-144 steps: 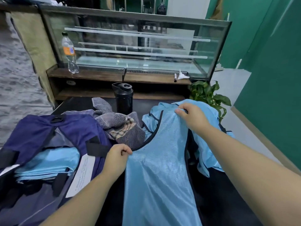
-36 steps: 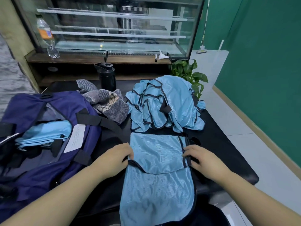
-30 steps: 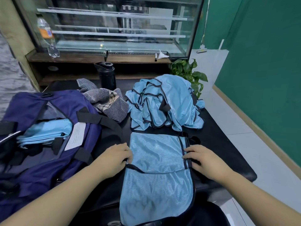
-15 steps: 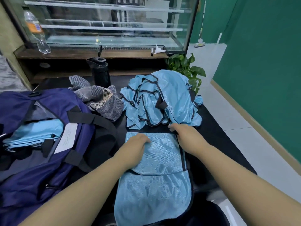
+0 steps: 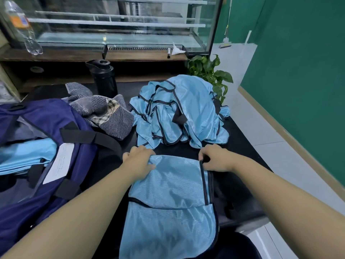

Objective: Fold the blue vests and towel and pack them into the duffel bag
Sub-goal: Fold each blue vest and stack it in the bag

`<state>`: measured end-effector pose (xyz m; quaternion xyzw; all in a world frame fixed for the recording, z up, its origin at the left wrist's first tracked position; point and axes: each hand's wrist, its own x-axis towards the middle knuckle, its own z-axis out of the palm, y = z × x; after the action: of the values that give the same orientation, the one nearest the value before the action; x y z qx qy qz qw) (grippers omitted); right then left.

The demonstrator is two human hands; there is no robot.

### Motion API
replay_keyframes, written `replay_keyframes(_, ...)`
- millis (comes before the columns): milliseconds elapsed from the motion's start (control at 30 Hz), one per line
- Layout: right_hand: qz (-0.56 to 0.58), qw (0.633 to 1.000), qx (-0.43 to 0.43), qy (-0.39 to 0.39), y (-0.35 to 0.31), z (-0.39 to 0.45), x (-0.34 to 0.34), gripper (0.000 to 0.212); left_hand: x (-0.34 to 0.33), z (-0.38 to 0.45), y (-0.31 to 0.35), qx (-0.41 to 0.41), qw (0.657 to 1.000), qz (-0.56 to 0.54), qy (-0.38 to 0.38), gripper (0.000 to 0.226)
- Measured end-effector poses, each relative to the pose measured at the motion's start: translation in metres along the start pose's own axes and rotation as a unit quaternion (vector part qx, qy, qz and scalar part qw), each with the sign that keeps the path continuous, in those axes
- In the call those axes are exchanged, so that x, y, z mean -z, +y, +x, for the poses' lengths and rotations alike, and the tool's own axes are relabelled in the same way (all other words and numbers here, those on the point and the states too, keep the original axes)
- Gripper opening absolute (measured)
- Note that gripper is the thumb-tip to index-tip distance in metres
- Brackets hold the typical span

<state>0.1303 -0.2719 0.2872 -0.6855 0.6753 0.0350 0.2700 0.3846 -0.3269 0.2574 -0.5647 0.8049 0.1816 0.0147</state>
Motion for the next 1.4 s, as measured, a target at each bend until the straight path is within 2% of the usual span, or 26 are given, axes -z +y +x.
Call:
replay_keyframes(67, 0.034, 0.999, -0.002, 0.030, 0.002, 0.000, -0.004, 0.009, 0.001, 0.001, -0.001, 0.010, 1.000, -0.005, -0.010, 0.028)
replay_keyframes(133, 0.069, 0.997, -0.021, 0.037, 0.005, 0.000, -0.006, 0.017, 0.000, 0.001, -0.001, 0.015, 1.000, -0.012, -0.014, 0.027)
replay_keyframes(233, 0.027, 0.998, -0.033, 0.037, 0.008, 0.003, -0.009, 0.020, -0.001, 0.000, -0.001, 0.018, 0.999, -0.026, -0.019, 0.025)
replay_keyframes(300, 0.032, 0.996, -0.033, 0.073, 0.008, 0.003, -0.012, 0.013, -0.001, -0.001, -0.002, 0.030, 0.998, -0.056, -0.012, 0.028)
replay_keyframes(467, 0.129, 0.979, -0.031, 0.155, 0.010, -0.005, -0.015, 0.021, -0.003, -0.003, -0.006, 0.135, 0.975, -0.174, 0.026, 0.059)
replay_keyframes(667, 0.153, 0.973, -0.016, 0.172, 0.009, -0.006, -0.019, 0.017, -0.005, -0.008, -0.005, 0.188, 0.948, -0.237, 0.095, 0.053)
replay_keyframes(867, 0.130, 0.982, -0.025, 0.134, 0.002, -0.005, -0.017, 0.016, -0.007, -0.008, -0.003, 0.167, 0.940, -0.285, 0.082, 0.037)
replay_keyframes(967, 0.131, 0.979, -0.039, 0.154, 0.000, -0.004, -0.019, 0.012, -0.011, -0.010, -0.001, 0.139, 0.931, -0.321, 0.106, 0.031)
replay_keyframes(1100, 0.184, 0.959, -0.093, 0.192, 0.002, -0.006, -0.017, 0.004, -0.013, -0.016, 0.001, 0.112, 0.926, -0.329, 0.144, 0.035)
replay_keyframes(1233, 0.244, 0.934, -0.134, 0.225, 0.007, -0.008, -0.016, 0.015, -0.012, -0.017, 0.003, 0.093, 0.930, -0.317, 0.164, 0.032)
replay_keyframes(1333, 0.238, 0.931, -0.134, 0.242, 0.012, -0.008, -0.016, 0.027, -0.012, -0.018, 0.003, 0.079, 0.931, -0.311, 0.173, 0.028)
replay_keyframes(1400, 0.230, 0.928, -0.137, 0.257, 0.014, -0.008, -0.016, 0.023, -0.012, -0.018, 0.003, 0.075, 0.930, -0.311, 0.180, 0.026)
